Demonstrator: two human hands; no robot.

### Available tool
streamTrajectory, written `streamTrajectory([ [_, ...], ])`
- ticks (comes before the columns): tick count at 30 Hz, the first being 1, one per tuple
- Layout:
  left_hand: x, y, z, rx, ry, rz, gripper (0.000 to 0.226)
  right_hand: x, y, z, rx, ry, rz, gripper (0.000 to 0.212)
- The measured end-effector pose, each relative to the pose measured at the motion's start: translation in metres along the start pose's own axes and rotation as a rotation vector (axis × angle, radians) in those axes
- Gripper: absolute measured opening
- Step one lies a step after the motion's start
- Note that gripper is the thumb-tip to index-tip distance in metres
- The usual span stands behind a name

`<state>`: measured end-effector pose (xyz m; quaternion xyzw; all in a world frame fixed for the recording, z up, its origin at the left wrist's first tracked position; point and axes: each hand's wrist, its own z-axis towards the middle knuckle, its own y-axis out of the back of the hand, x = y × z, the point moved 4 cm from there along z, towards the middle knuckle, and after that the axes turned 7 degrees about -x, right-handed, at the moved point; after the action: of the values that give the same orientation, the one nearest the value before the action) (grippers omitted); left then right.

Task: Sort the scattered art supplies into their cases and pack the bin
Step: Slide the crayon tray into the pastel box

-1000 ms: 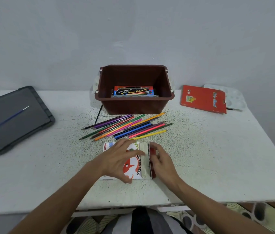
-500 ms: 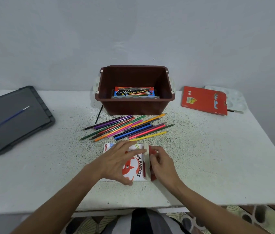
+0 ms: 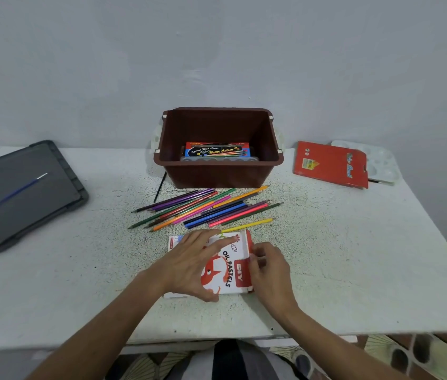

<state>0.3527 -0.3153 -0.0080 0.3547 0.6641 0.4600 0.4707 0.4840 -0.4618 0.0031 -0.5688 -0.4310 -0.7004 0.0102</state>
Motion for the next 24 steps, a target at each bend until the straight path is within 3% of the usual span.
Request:
streamTrajectory([
  [4,-0.001,0.004,0.000,-0.021,0.013,-0.052,0.118,-0.004,-0.001,0.001,0.010,0.029,-0.107,0.016],
  [11,-0.005,0.005,-0.001,-0.033,-0.009,-0.016,0.117,-0.002,-0.007,-0.005,0.114,-0.031,-0.001,0.016],
  [19,-0.006,0.002,-0.002,-0.024,-0.026,0.023,0.116,0.005,-0.011,-0.002,0.223,0.041,-0.171,0.019],
  [22,-0.006,0.002,-0.009,-0.045,0.016,-0.033,0.108,0.007,-0.008,-0.002,0.202,0.052,-0.152,0.016],
  [24,-0.004,0.005,-0.015,-0.171,0.115,-0.111,0.093,0.009,-0.007,-0.002,0.188,0.058,-0.154,0.017],
])
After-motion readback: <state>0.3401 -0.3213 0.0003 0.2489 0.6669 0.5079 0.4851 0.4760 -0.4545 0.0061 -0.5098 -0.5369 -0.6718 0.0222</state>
